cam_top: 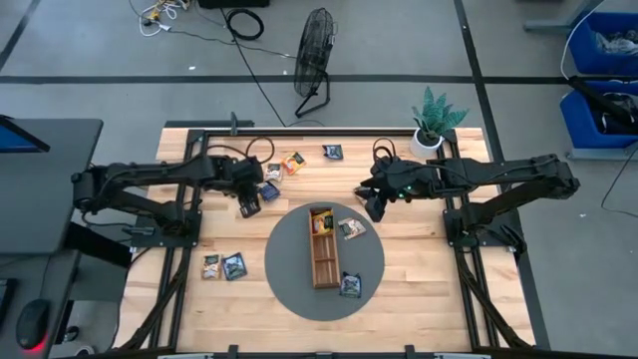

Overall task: Pick & Place Tea
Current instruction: Put the orange tea bag into the top section of the wooden organizer

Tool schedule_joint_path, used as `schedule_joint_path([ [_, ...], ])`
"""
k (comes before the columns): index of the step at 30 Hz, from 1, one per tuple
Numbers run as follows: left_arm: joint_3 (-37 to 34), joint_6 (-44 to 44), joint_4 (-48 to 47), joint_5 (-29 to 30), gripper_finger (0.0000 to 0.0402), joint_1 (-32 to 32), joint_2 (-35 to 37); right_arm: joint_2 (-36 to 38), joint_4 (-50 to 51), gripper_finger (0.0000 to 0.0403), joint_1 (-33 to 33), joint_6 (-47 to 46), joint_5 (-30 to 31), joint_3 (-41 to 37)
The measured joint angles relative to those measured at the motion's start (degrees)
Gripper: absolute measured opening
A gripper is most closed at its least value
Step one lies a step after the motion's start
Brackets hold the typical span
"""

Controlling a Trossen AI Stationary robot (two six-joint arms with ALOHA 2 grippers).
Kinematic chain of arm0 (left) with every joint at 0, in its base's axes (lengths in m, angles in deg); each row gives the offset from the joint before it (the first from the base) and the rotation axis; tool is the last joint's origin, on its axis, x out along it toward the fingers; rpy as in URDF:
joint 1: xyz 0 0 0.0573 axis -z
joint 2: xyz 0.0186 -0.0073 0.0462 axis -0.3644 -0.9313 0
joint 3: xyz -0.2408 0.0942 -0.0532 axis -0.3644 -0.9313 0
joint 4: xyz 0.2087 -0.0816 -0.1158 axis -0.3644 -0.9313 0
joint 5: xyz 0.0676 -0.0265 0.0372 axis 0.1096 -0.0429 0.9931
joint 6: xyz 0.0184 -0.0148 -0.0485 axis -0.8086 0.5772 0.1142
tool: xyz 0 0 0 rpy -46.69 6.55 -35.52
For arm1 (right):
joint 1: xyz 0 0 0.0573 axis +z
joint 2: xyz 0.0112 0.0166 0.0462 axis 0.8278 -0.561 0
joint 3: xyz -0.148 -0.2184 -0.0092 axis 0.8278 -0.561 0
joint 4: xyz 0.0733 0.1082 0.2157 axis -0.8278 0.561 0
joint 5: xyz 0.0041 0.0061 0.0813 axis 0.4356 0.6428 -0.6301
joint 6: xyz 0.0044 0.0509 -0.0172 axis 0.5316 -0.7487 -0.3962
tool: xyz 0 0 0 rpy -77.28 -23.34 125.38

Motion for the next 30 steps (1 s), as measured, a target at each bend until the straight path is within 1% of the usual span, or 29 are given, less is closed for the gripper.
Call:
schedule_joint_path([
  [6,-5.4,0.0,6.4,0.0,0.0142,0.0,0.0,0.0,0.2,0.0161,0.0,0.0,0.0,0.0],
  [14,-10.1,0.1,9.8,-0.2,0.0142,0.0,0.0,0.0,0.3,0.0161,0.0,0.0,0.3,0.0],
  [20,-13.4,-0.5,14.6,-0.1,0.0142,0.0,0.0,0.0,0.3,0.0161,0.0,-0.1,1.4,0.0],
  [30,-17.5,-0.3,17.3,-0.2,0.0142,0.0,0.0,0.0,0.1,0.0161,0.0,-0.1,1.5,0.0],
])
